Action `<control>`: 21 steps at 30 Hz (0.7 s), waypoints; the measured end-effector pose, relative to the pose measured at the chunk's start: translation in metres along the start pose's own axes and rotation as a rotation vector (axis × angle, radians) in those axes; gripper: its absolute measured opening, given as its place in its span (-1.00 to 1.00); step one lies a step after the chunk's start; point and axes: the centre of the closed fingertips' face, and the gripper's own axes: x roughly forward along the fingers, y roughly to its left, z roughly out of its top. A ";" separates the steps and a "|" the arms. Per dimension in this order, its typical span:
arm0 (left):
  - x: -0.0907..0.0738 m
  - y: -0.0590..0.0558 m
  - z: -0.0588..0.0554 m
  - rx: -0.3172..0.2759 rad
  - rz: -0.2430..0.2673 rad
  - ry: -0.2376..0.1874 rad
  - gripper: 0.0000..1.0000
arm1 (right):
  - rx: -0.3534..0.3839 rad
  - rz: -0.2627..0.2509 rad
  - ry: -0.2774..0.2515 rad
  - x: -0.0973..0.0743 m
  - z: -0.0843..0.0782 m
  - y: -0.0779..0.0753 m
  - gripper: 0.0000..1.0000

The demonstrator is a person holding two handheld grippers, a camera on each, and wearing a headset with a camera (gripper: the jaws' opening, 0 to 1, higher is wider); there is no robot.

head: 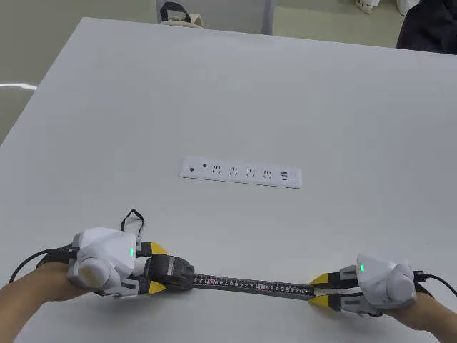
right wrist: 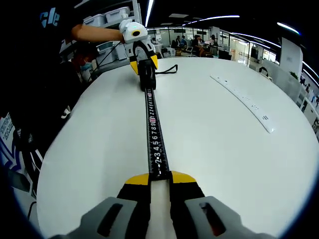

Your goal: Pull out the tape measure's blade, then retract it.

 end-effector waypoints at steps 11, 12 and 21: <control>0.006 0.000 -0.004 0.001 0.041 0.008 -0.35 | 0.048 -0.069 0.019 0.004 -0.005 0.005 -0.59; 0.006 0.001 -0.004 0.012 0.045 0.012 -0.35 | 0.044 -0.081 0.018 0.004 -0.004 0.004 -0.52; 0.005 -0.003 -0.007 0.001 0.050 0.023 -0.18 | 0.114 -0.187 0.023 0.000 0.001 -0.003 -0.14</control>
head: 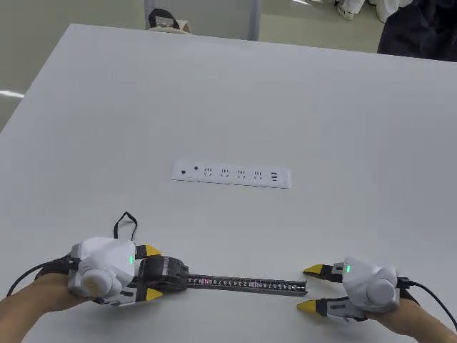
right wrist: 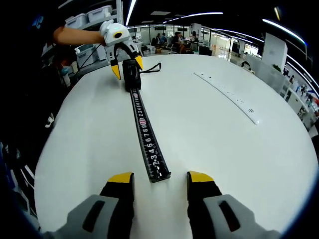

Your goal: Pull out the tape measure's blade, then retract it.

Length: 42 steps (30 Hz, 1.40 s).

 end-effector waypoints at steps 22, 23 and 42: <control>-0.049 -0.014 -0.015 -0.344 0.224 -0.097 0.53 | 0.219 -0.213 -0.087 -0.039 0.010 0.020 0.50; -0.052 -0.016 -0.015 -0.356 0.235 -0.098 0.55 | 0.229 -0.227 -0.087 -0.041 0.009 0.021 0.55; -0.086 -0.055 -0.010 -0.469 0.375 -0.135 0.96 | 0.309 -0.366 -0.146 -0.070 0.022 0.066 0.91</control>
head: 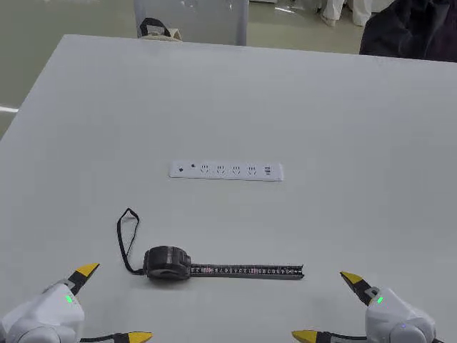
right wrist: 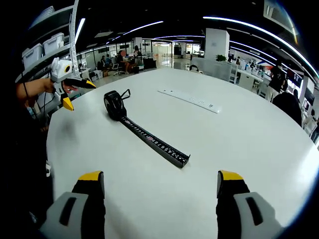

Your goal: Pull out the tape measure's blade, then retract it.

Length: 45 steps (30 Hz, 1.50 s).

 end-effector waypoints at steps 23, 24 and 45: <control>-0.010 -0.013 0.018 -0.141 0.157 -0.078 0.97 | 0.045 -0.031 -0.037 -0.018 0.005 0.030 0.96; -0.011 -0.010 0.020 -0.165 0.186 -0.093 0.95 | 0.045 -0.034 -0.037 -0.018 0.005 0.029 0.95; 0.007 0.002 0.029 -0.194 0.435 -0.103 0.93 | 0.043 -0.020 -0.052 -0.004 -0.002 0.027 0.88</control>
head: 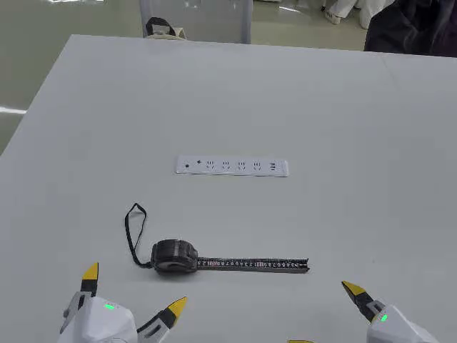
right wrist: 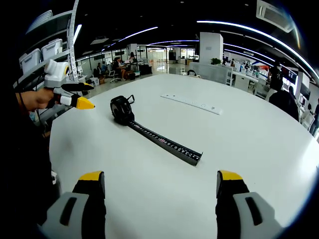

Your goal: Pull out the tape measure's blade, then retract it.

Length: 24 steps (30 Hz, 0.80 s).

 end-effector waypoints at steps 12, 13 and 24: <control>0.024 -0.022 0.005 -0.084 0.033 -0.015 0.89 | -0.041 0.037 -0.017 0.009 -0.002 -0.006 0.78; 0.026 -0.023 0.007 -0.085 0.038 -0.019 0.89 | -0.057 0.048 -0.020 0.010 -0.002 -0.006 0.76; 0.045 -0.027 -0.001 -0.144 0.086 0.001 0.75 | -0.209 0.162 -0.003 0.021 -0.006 -0.017 0.48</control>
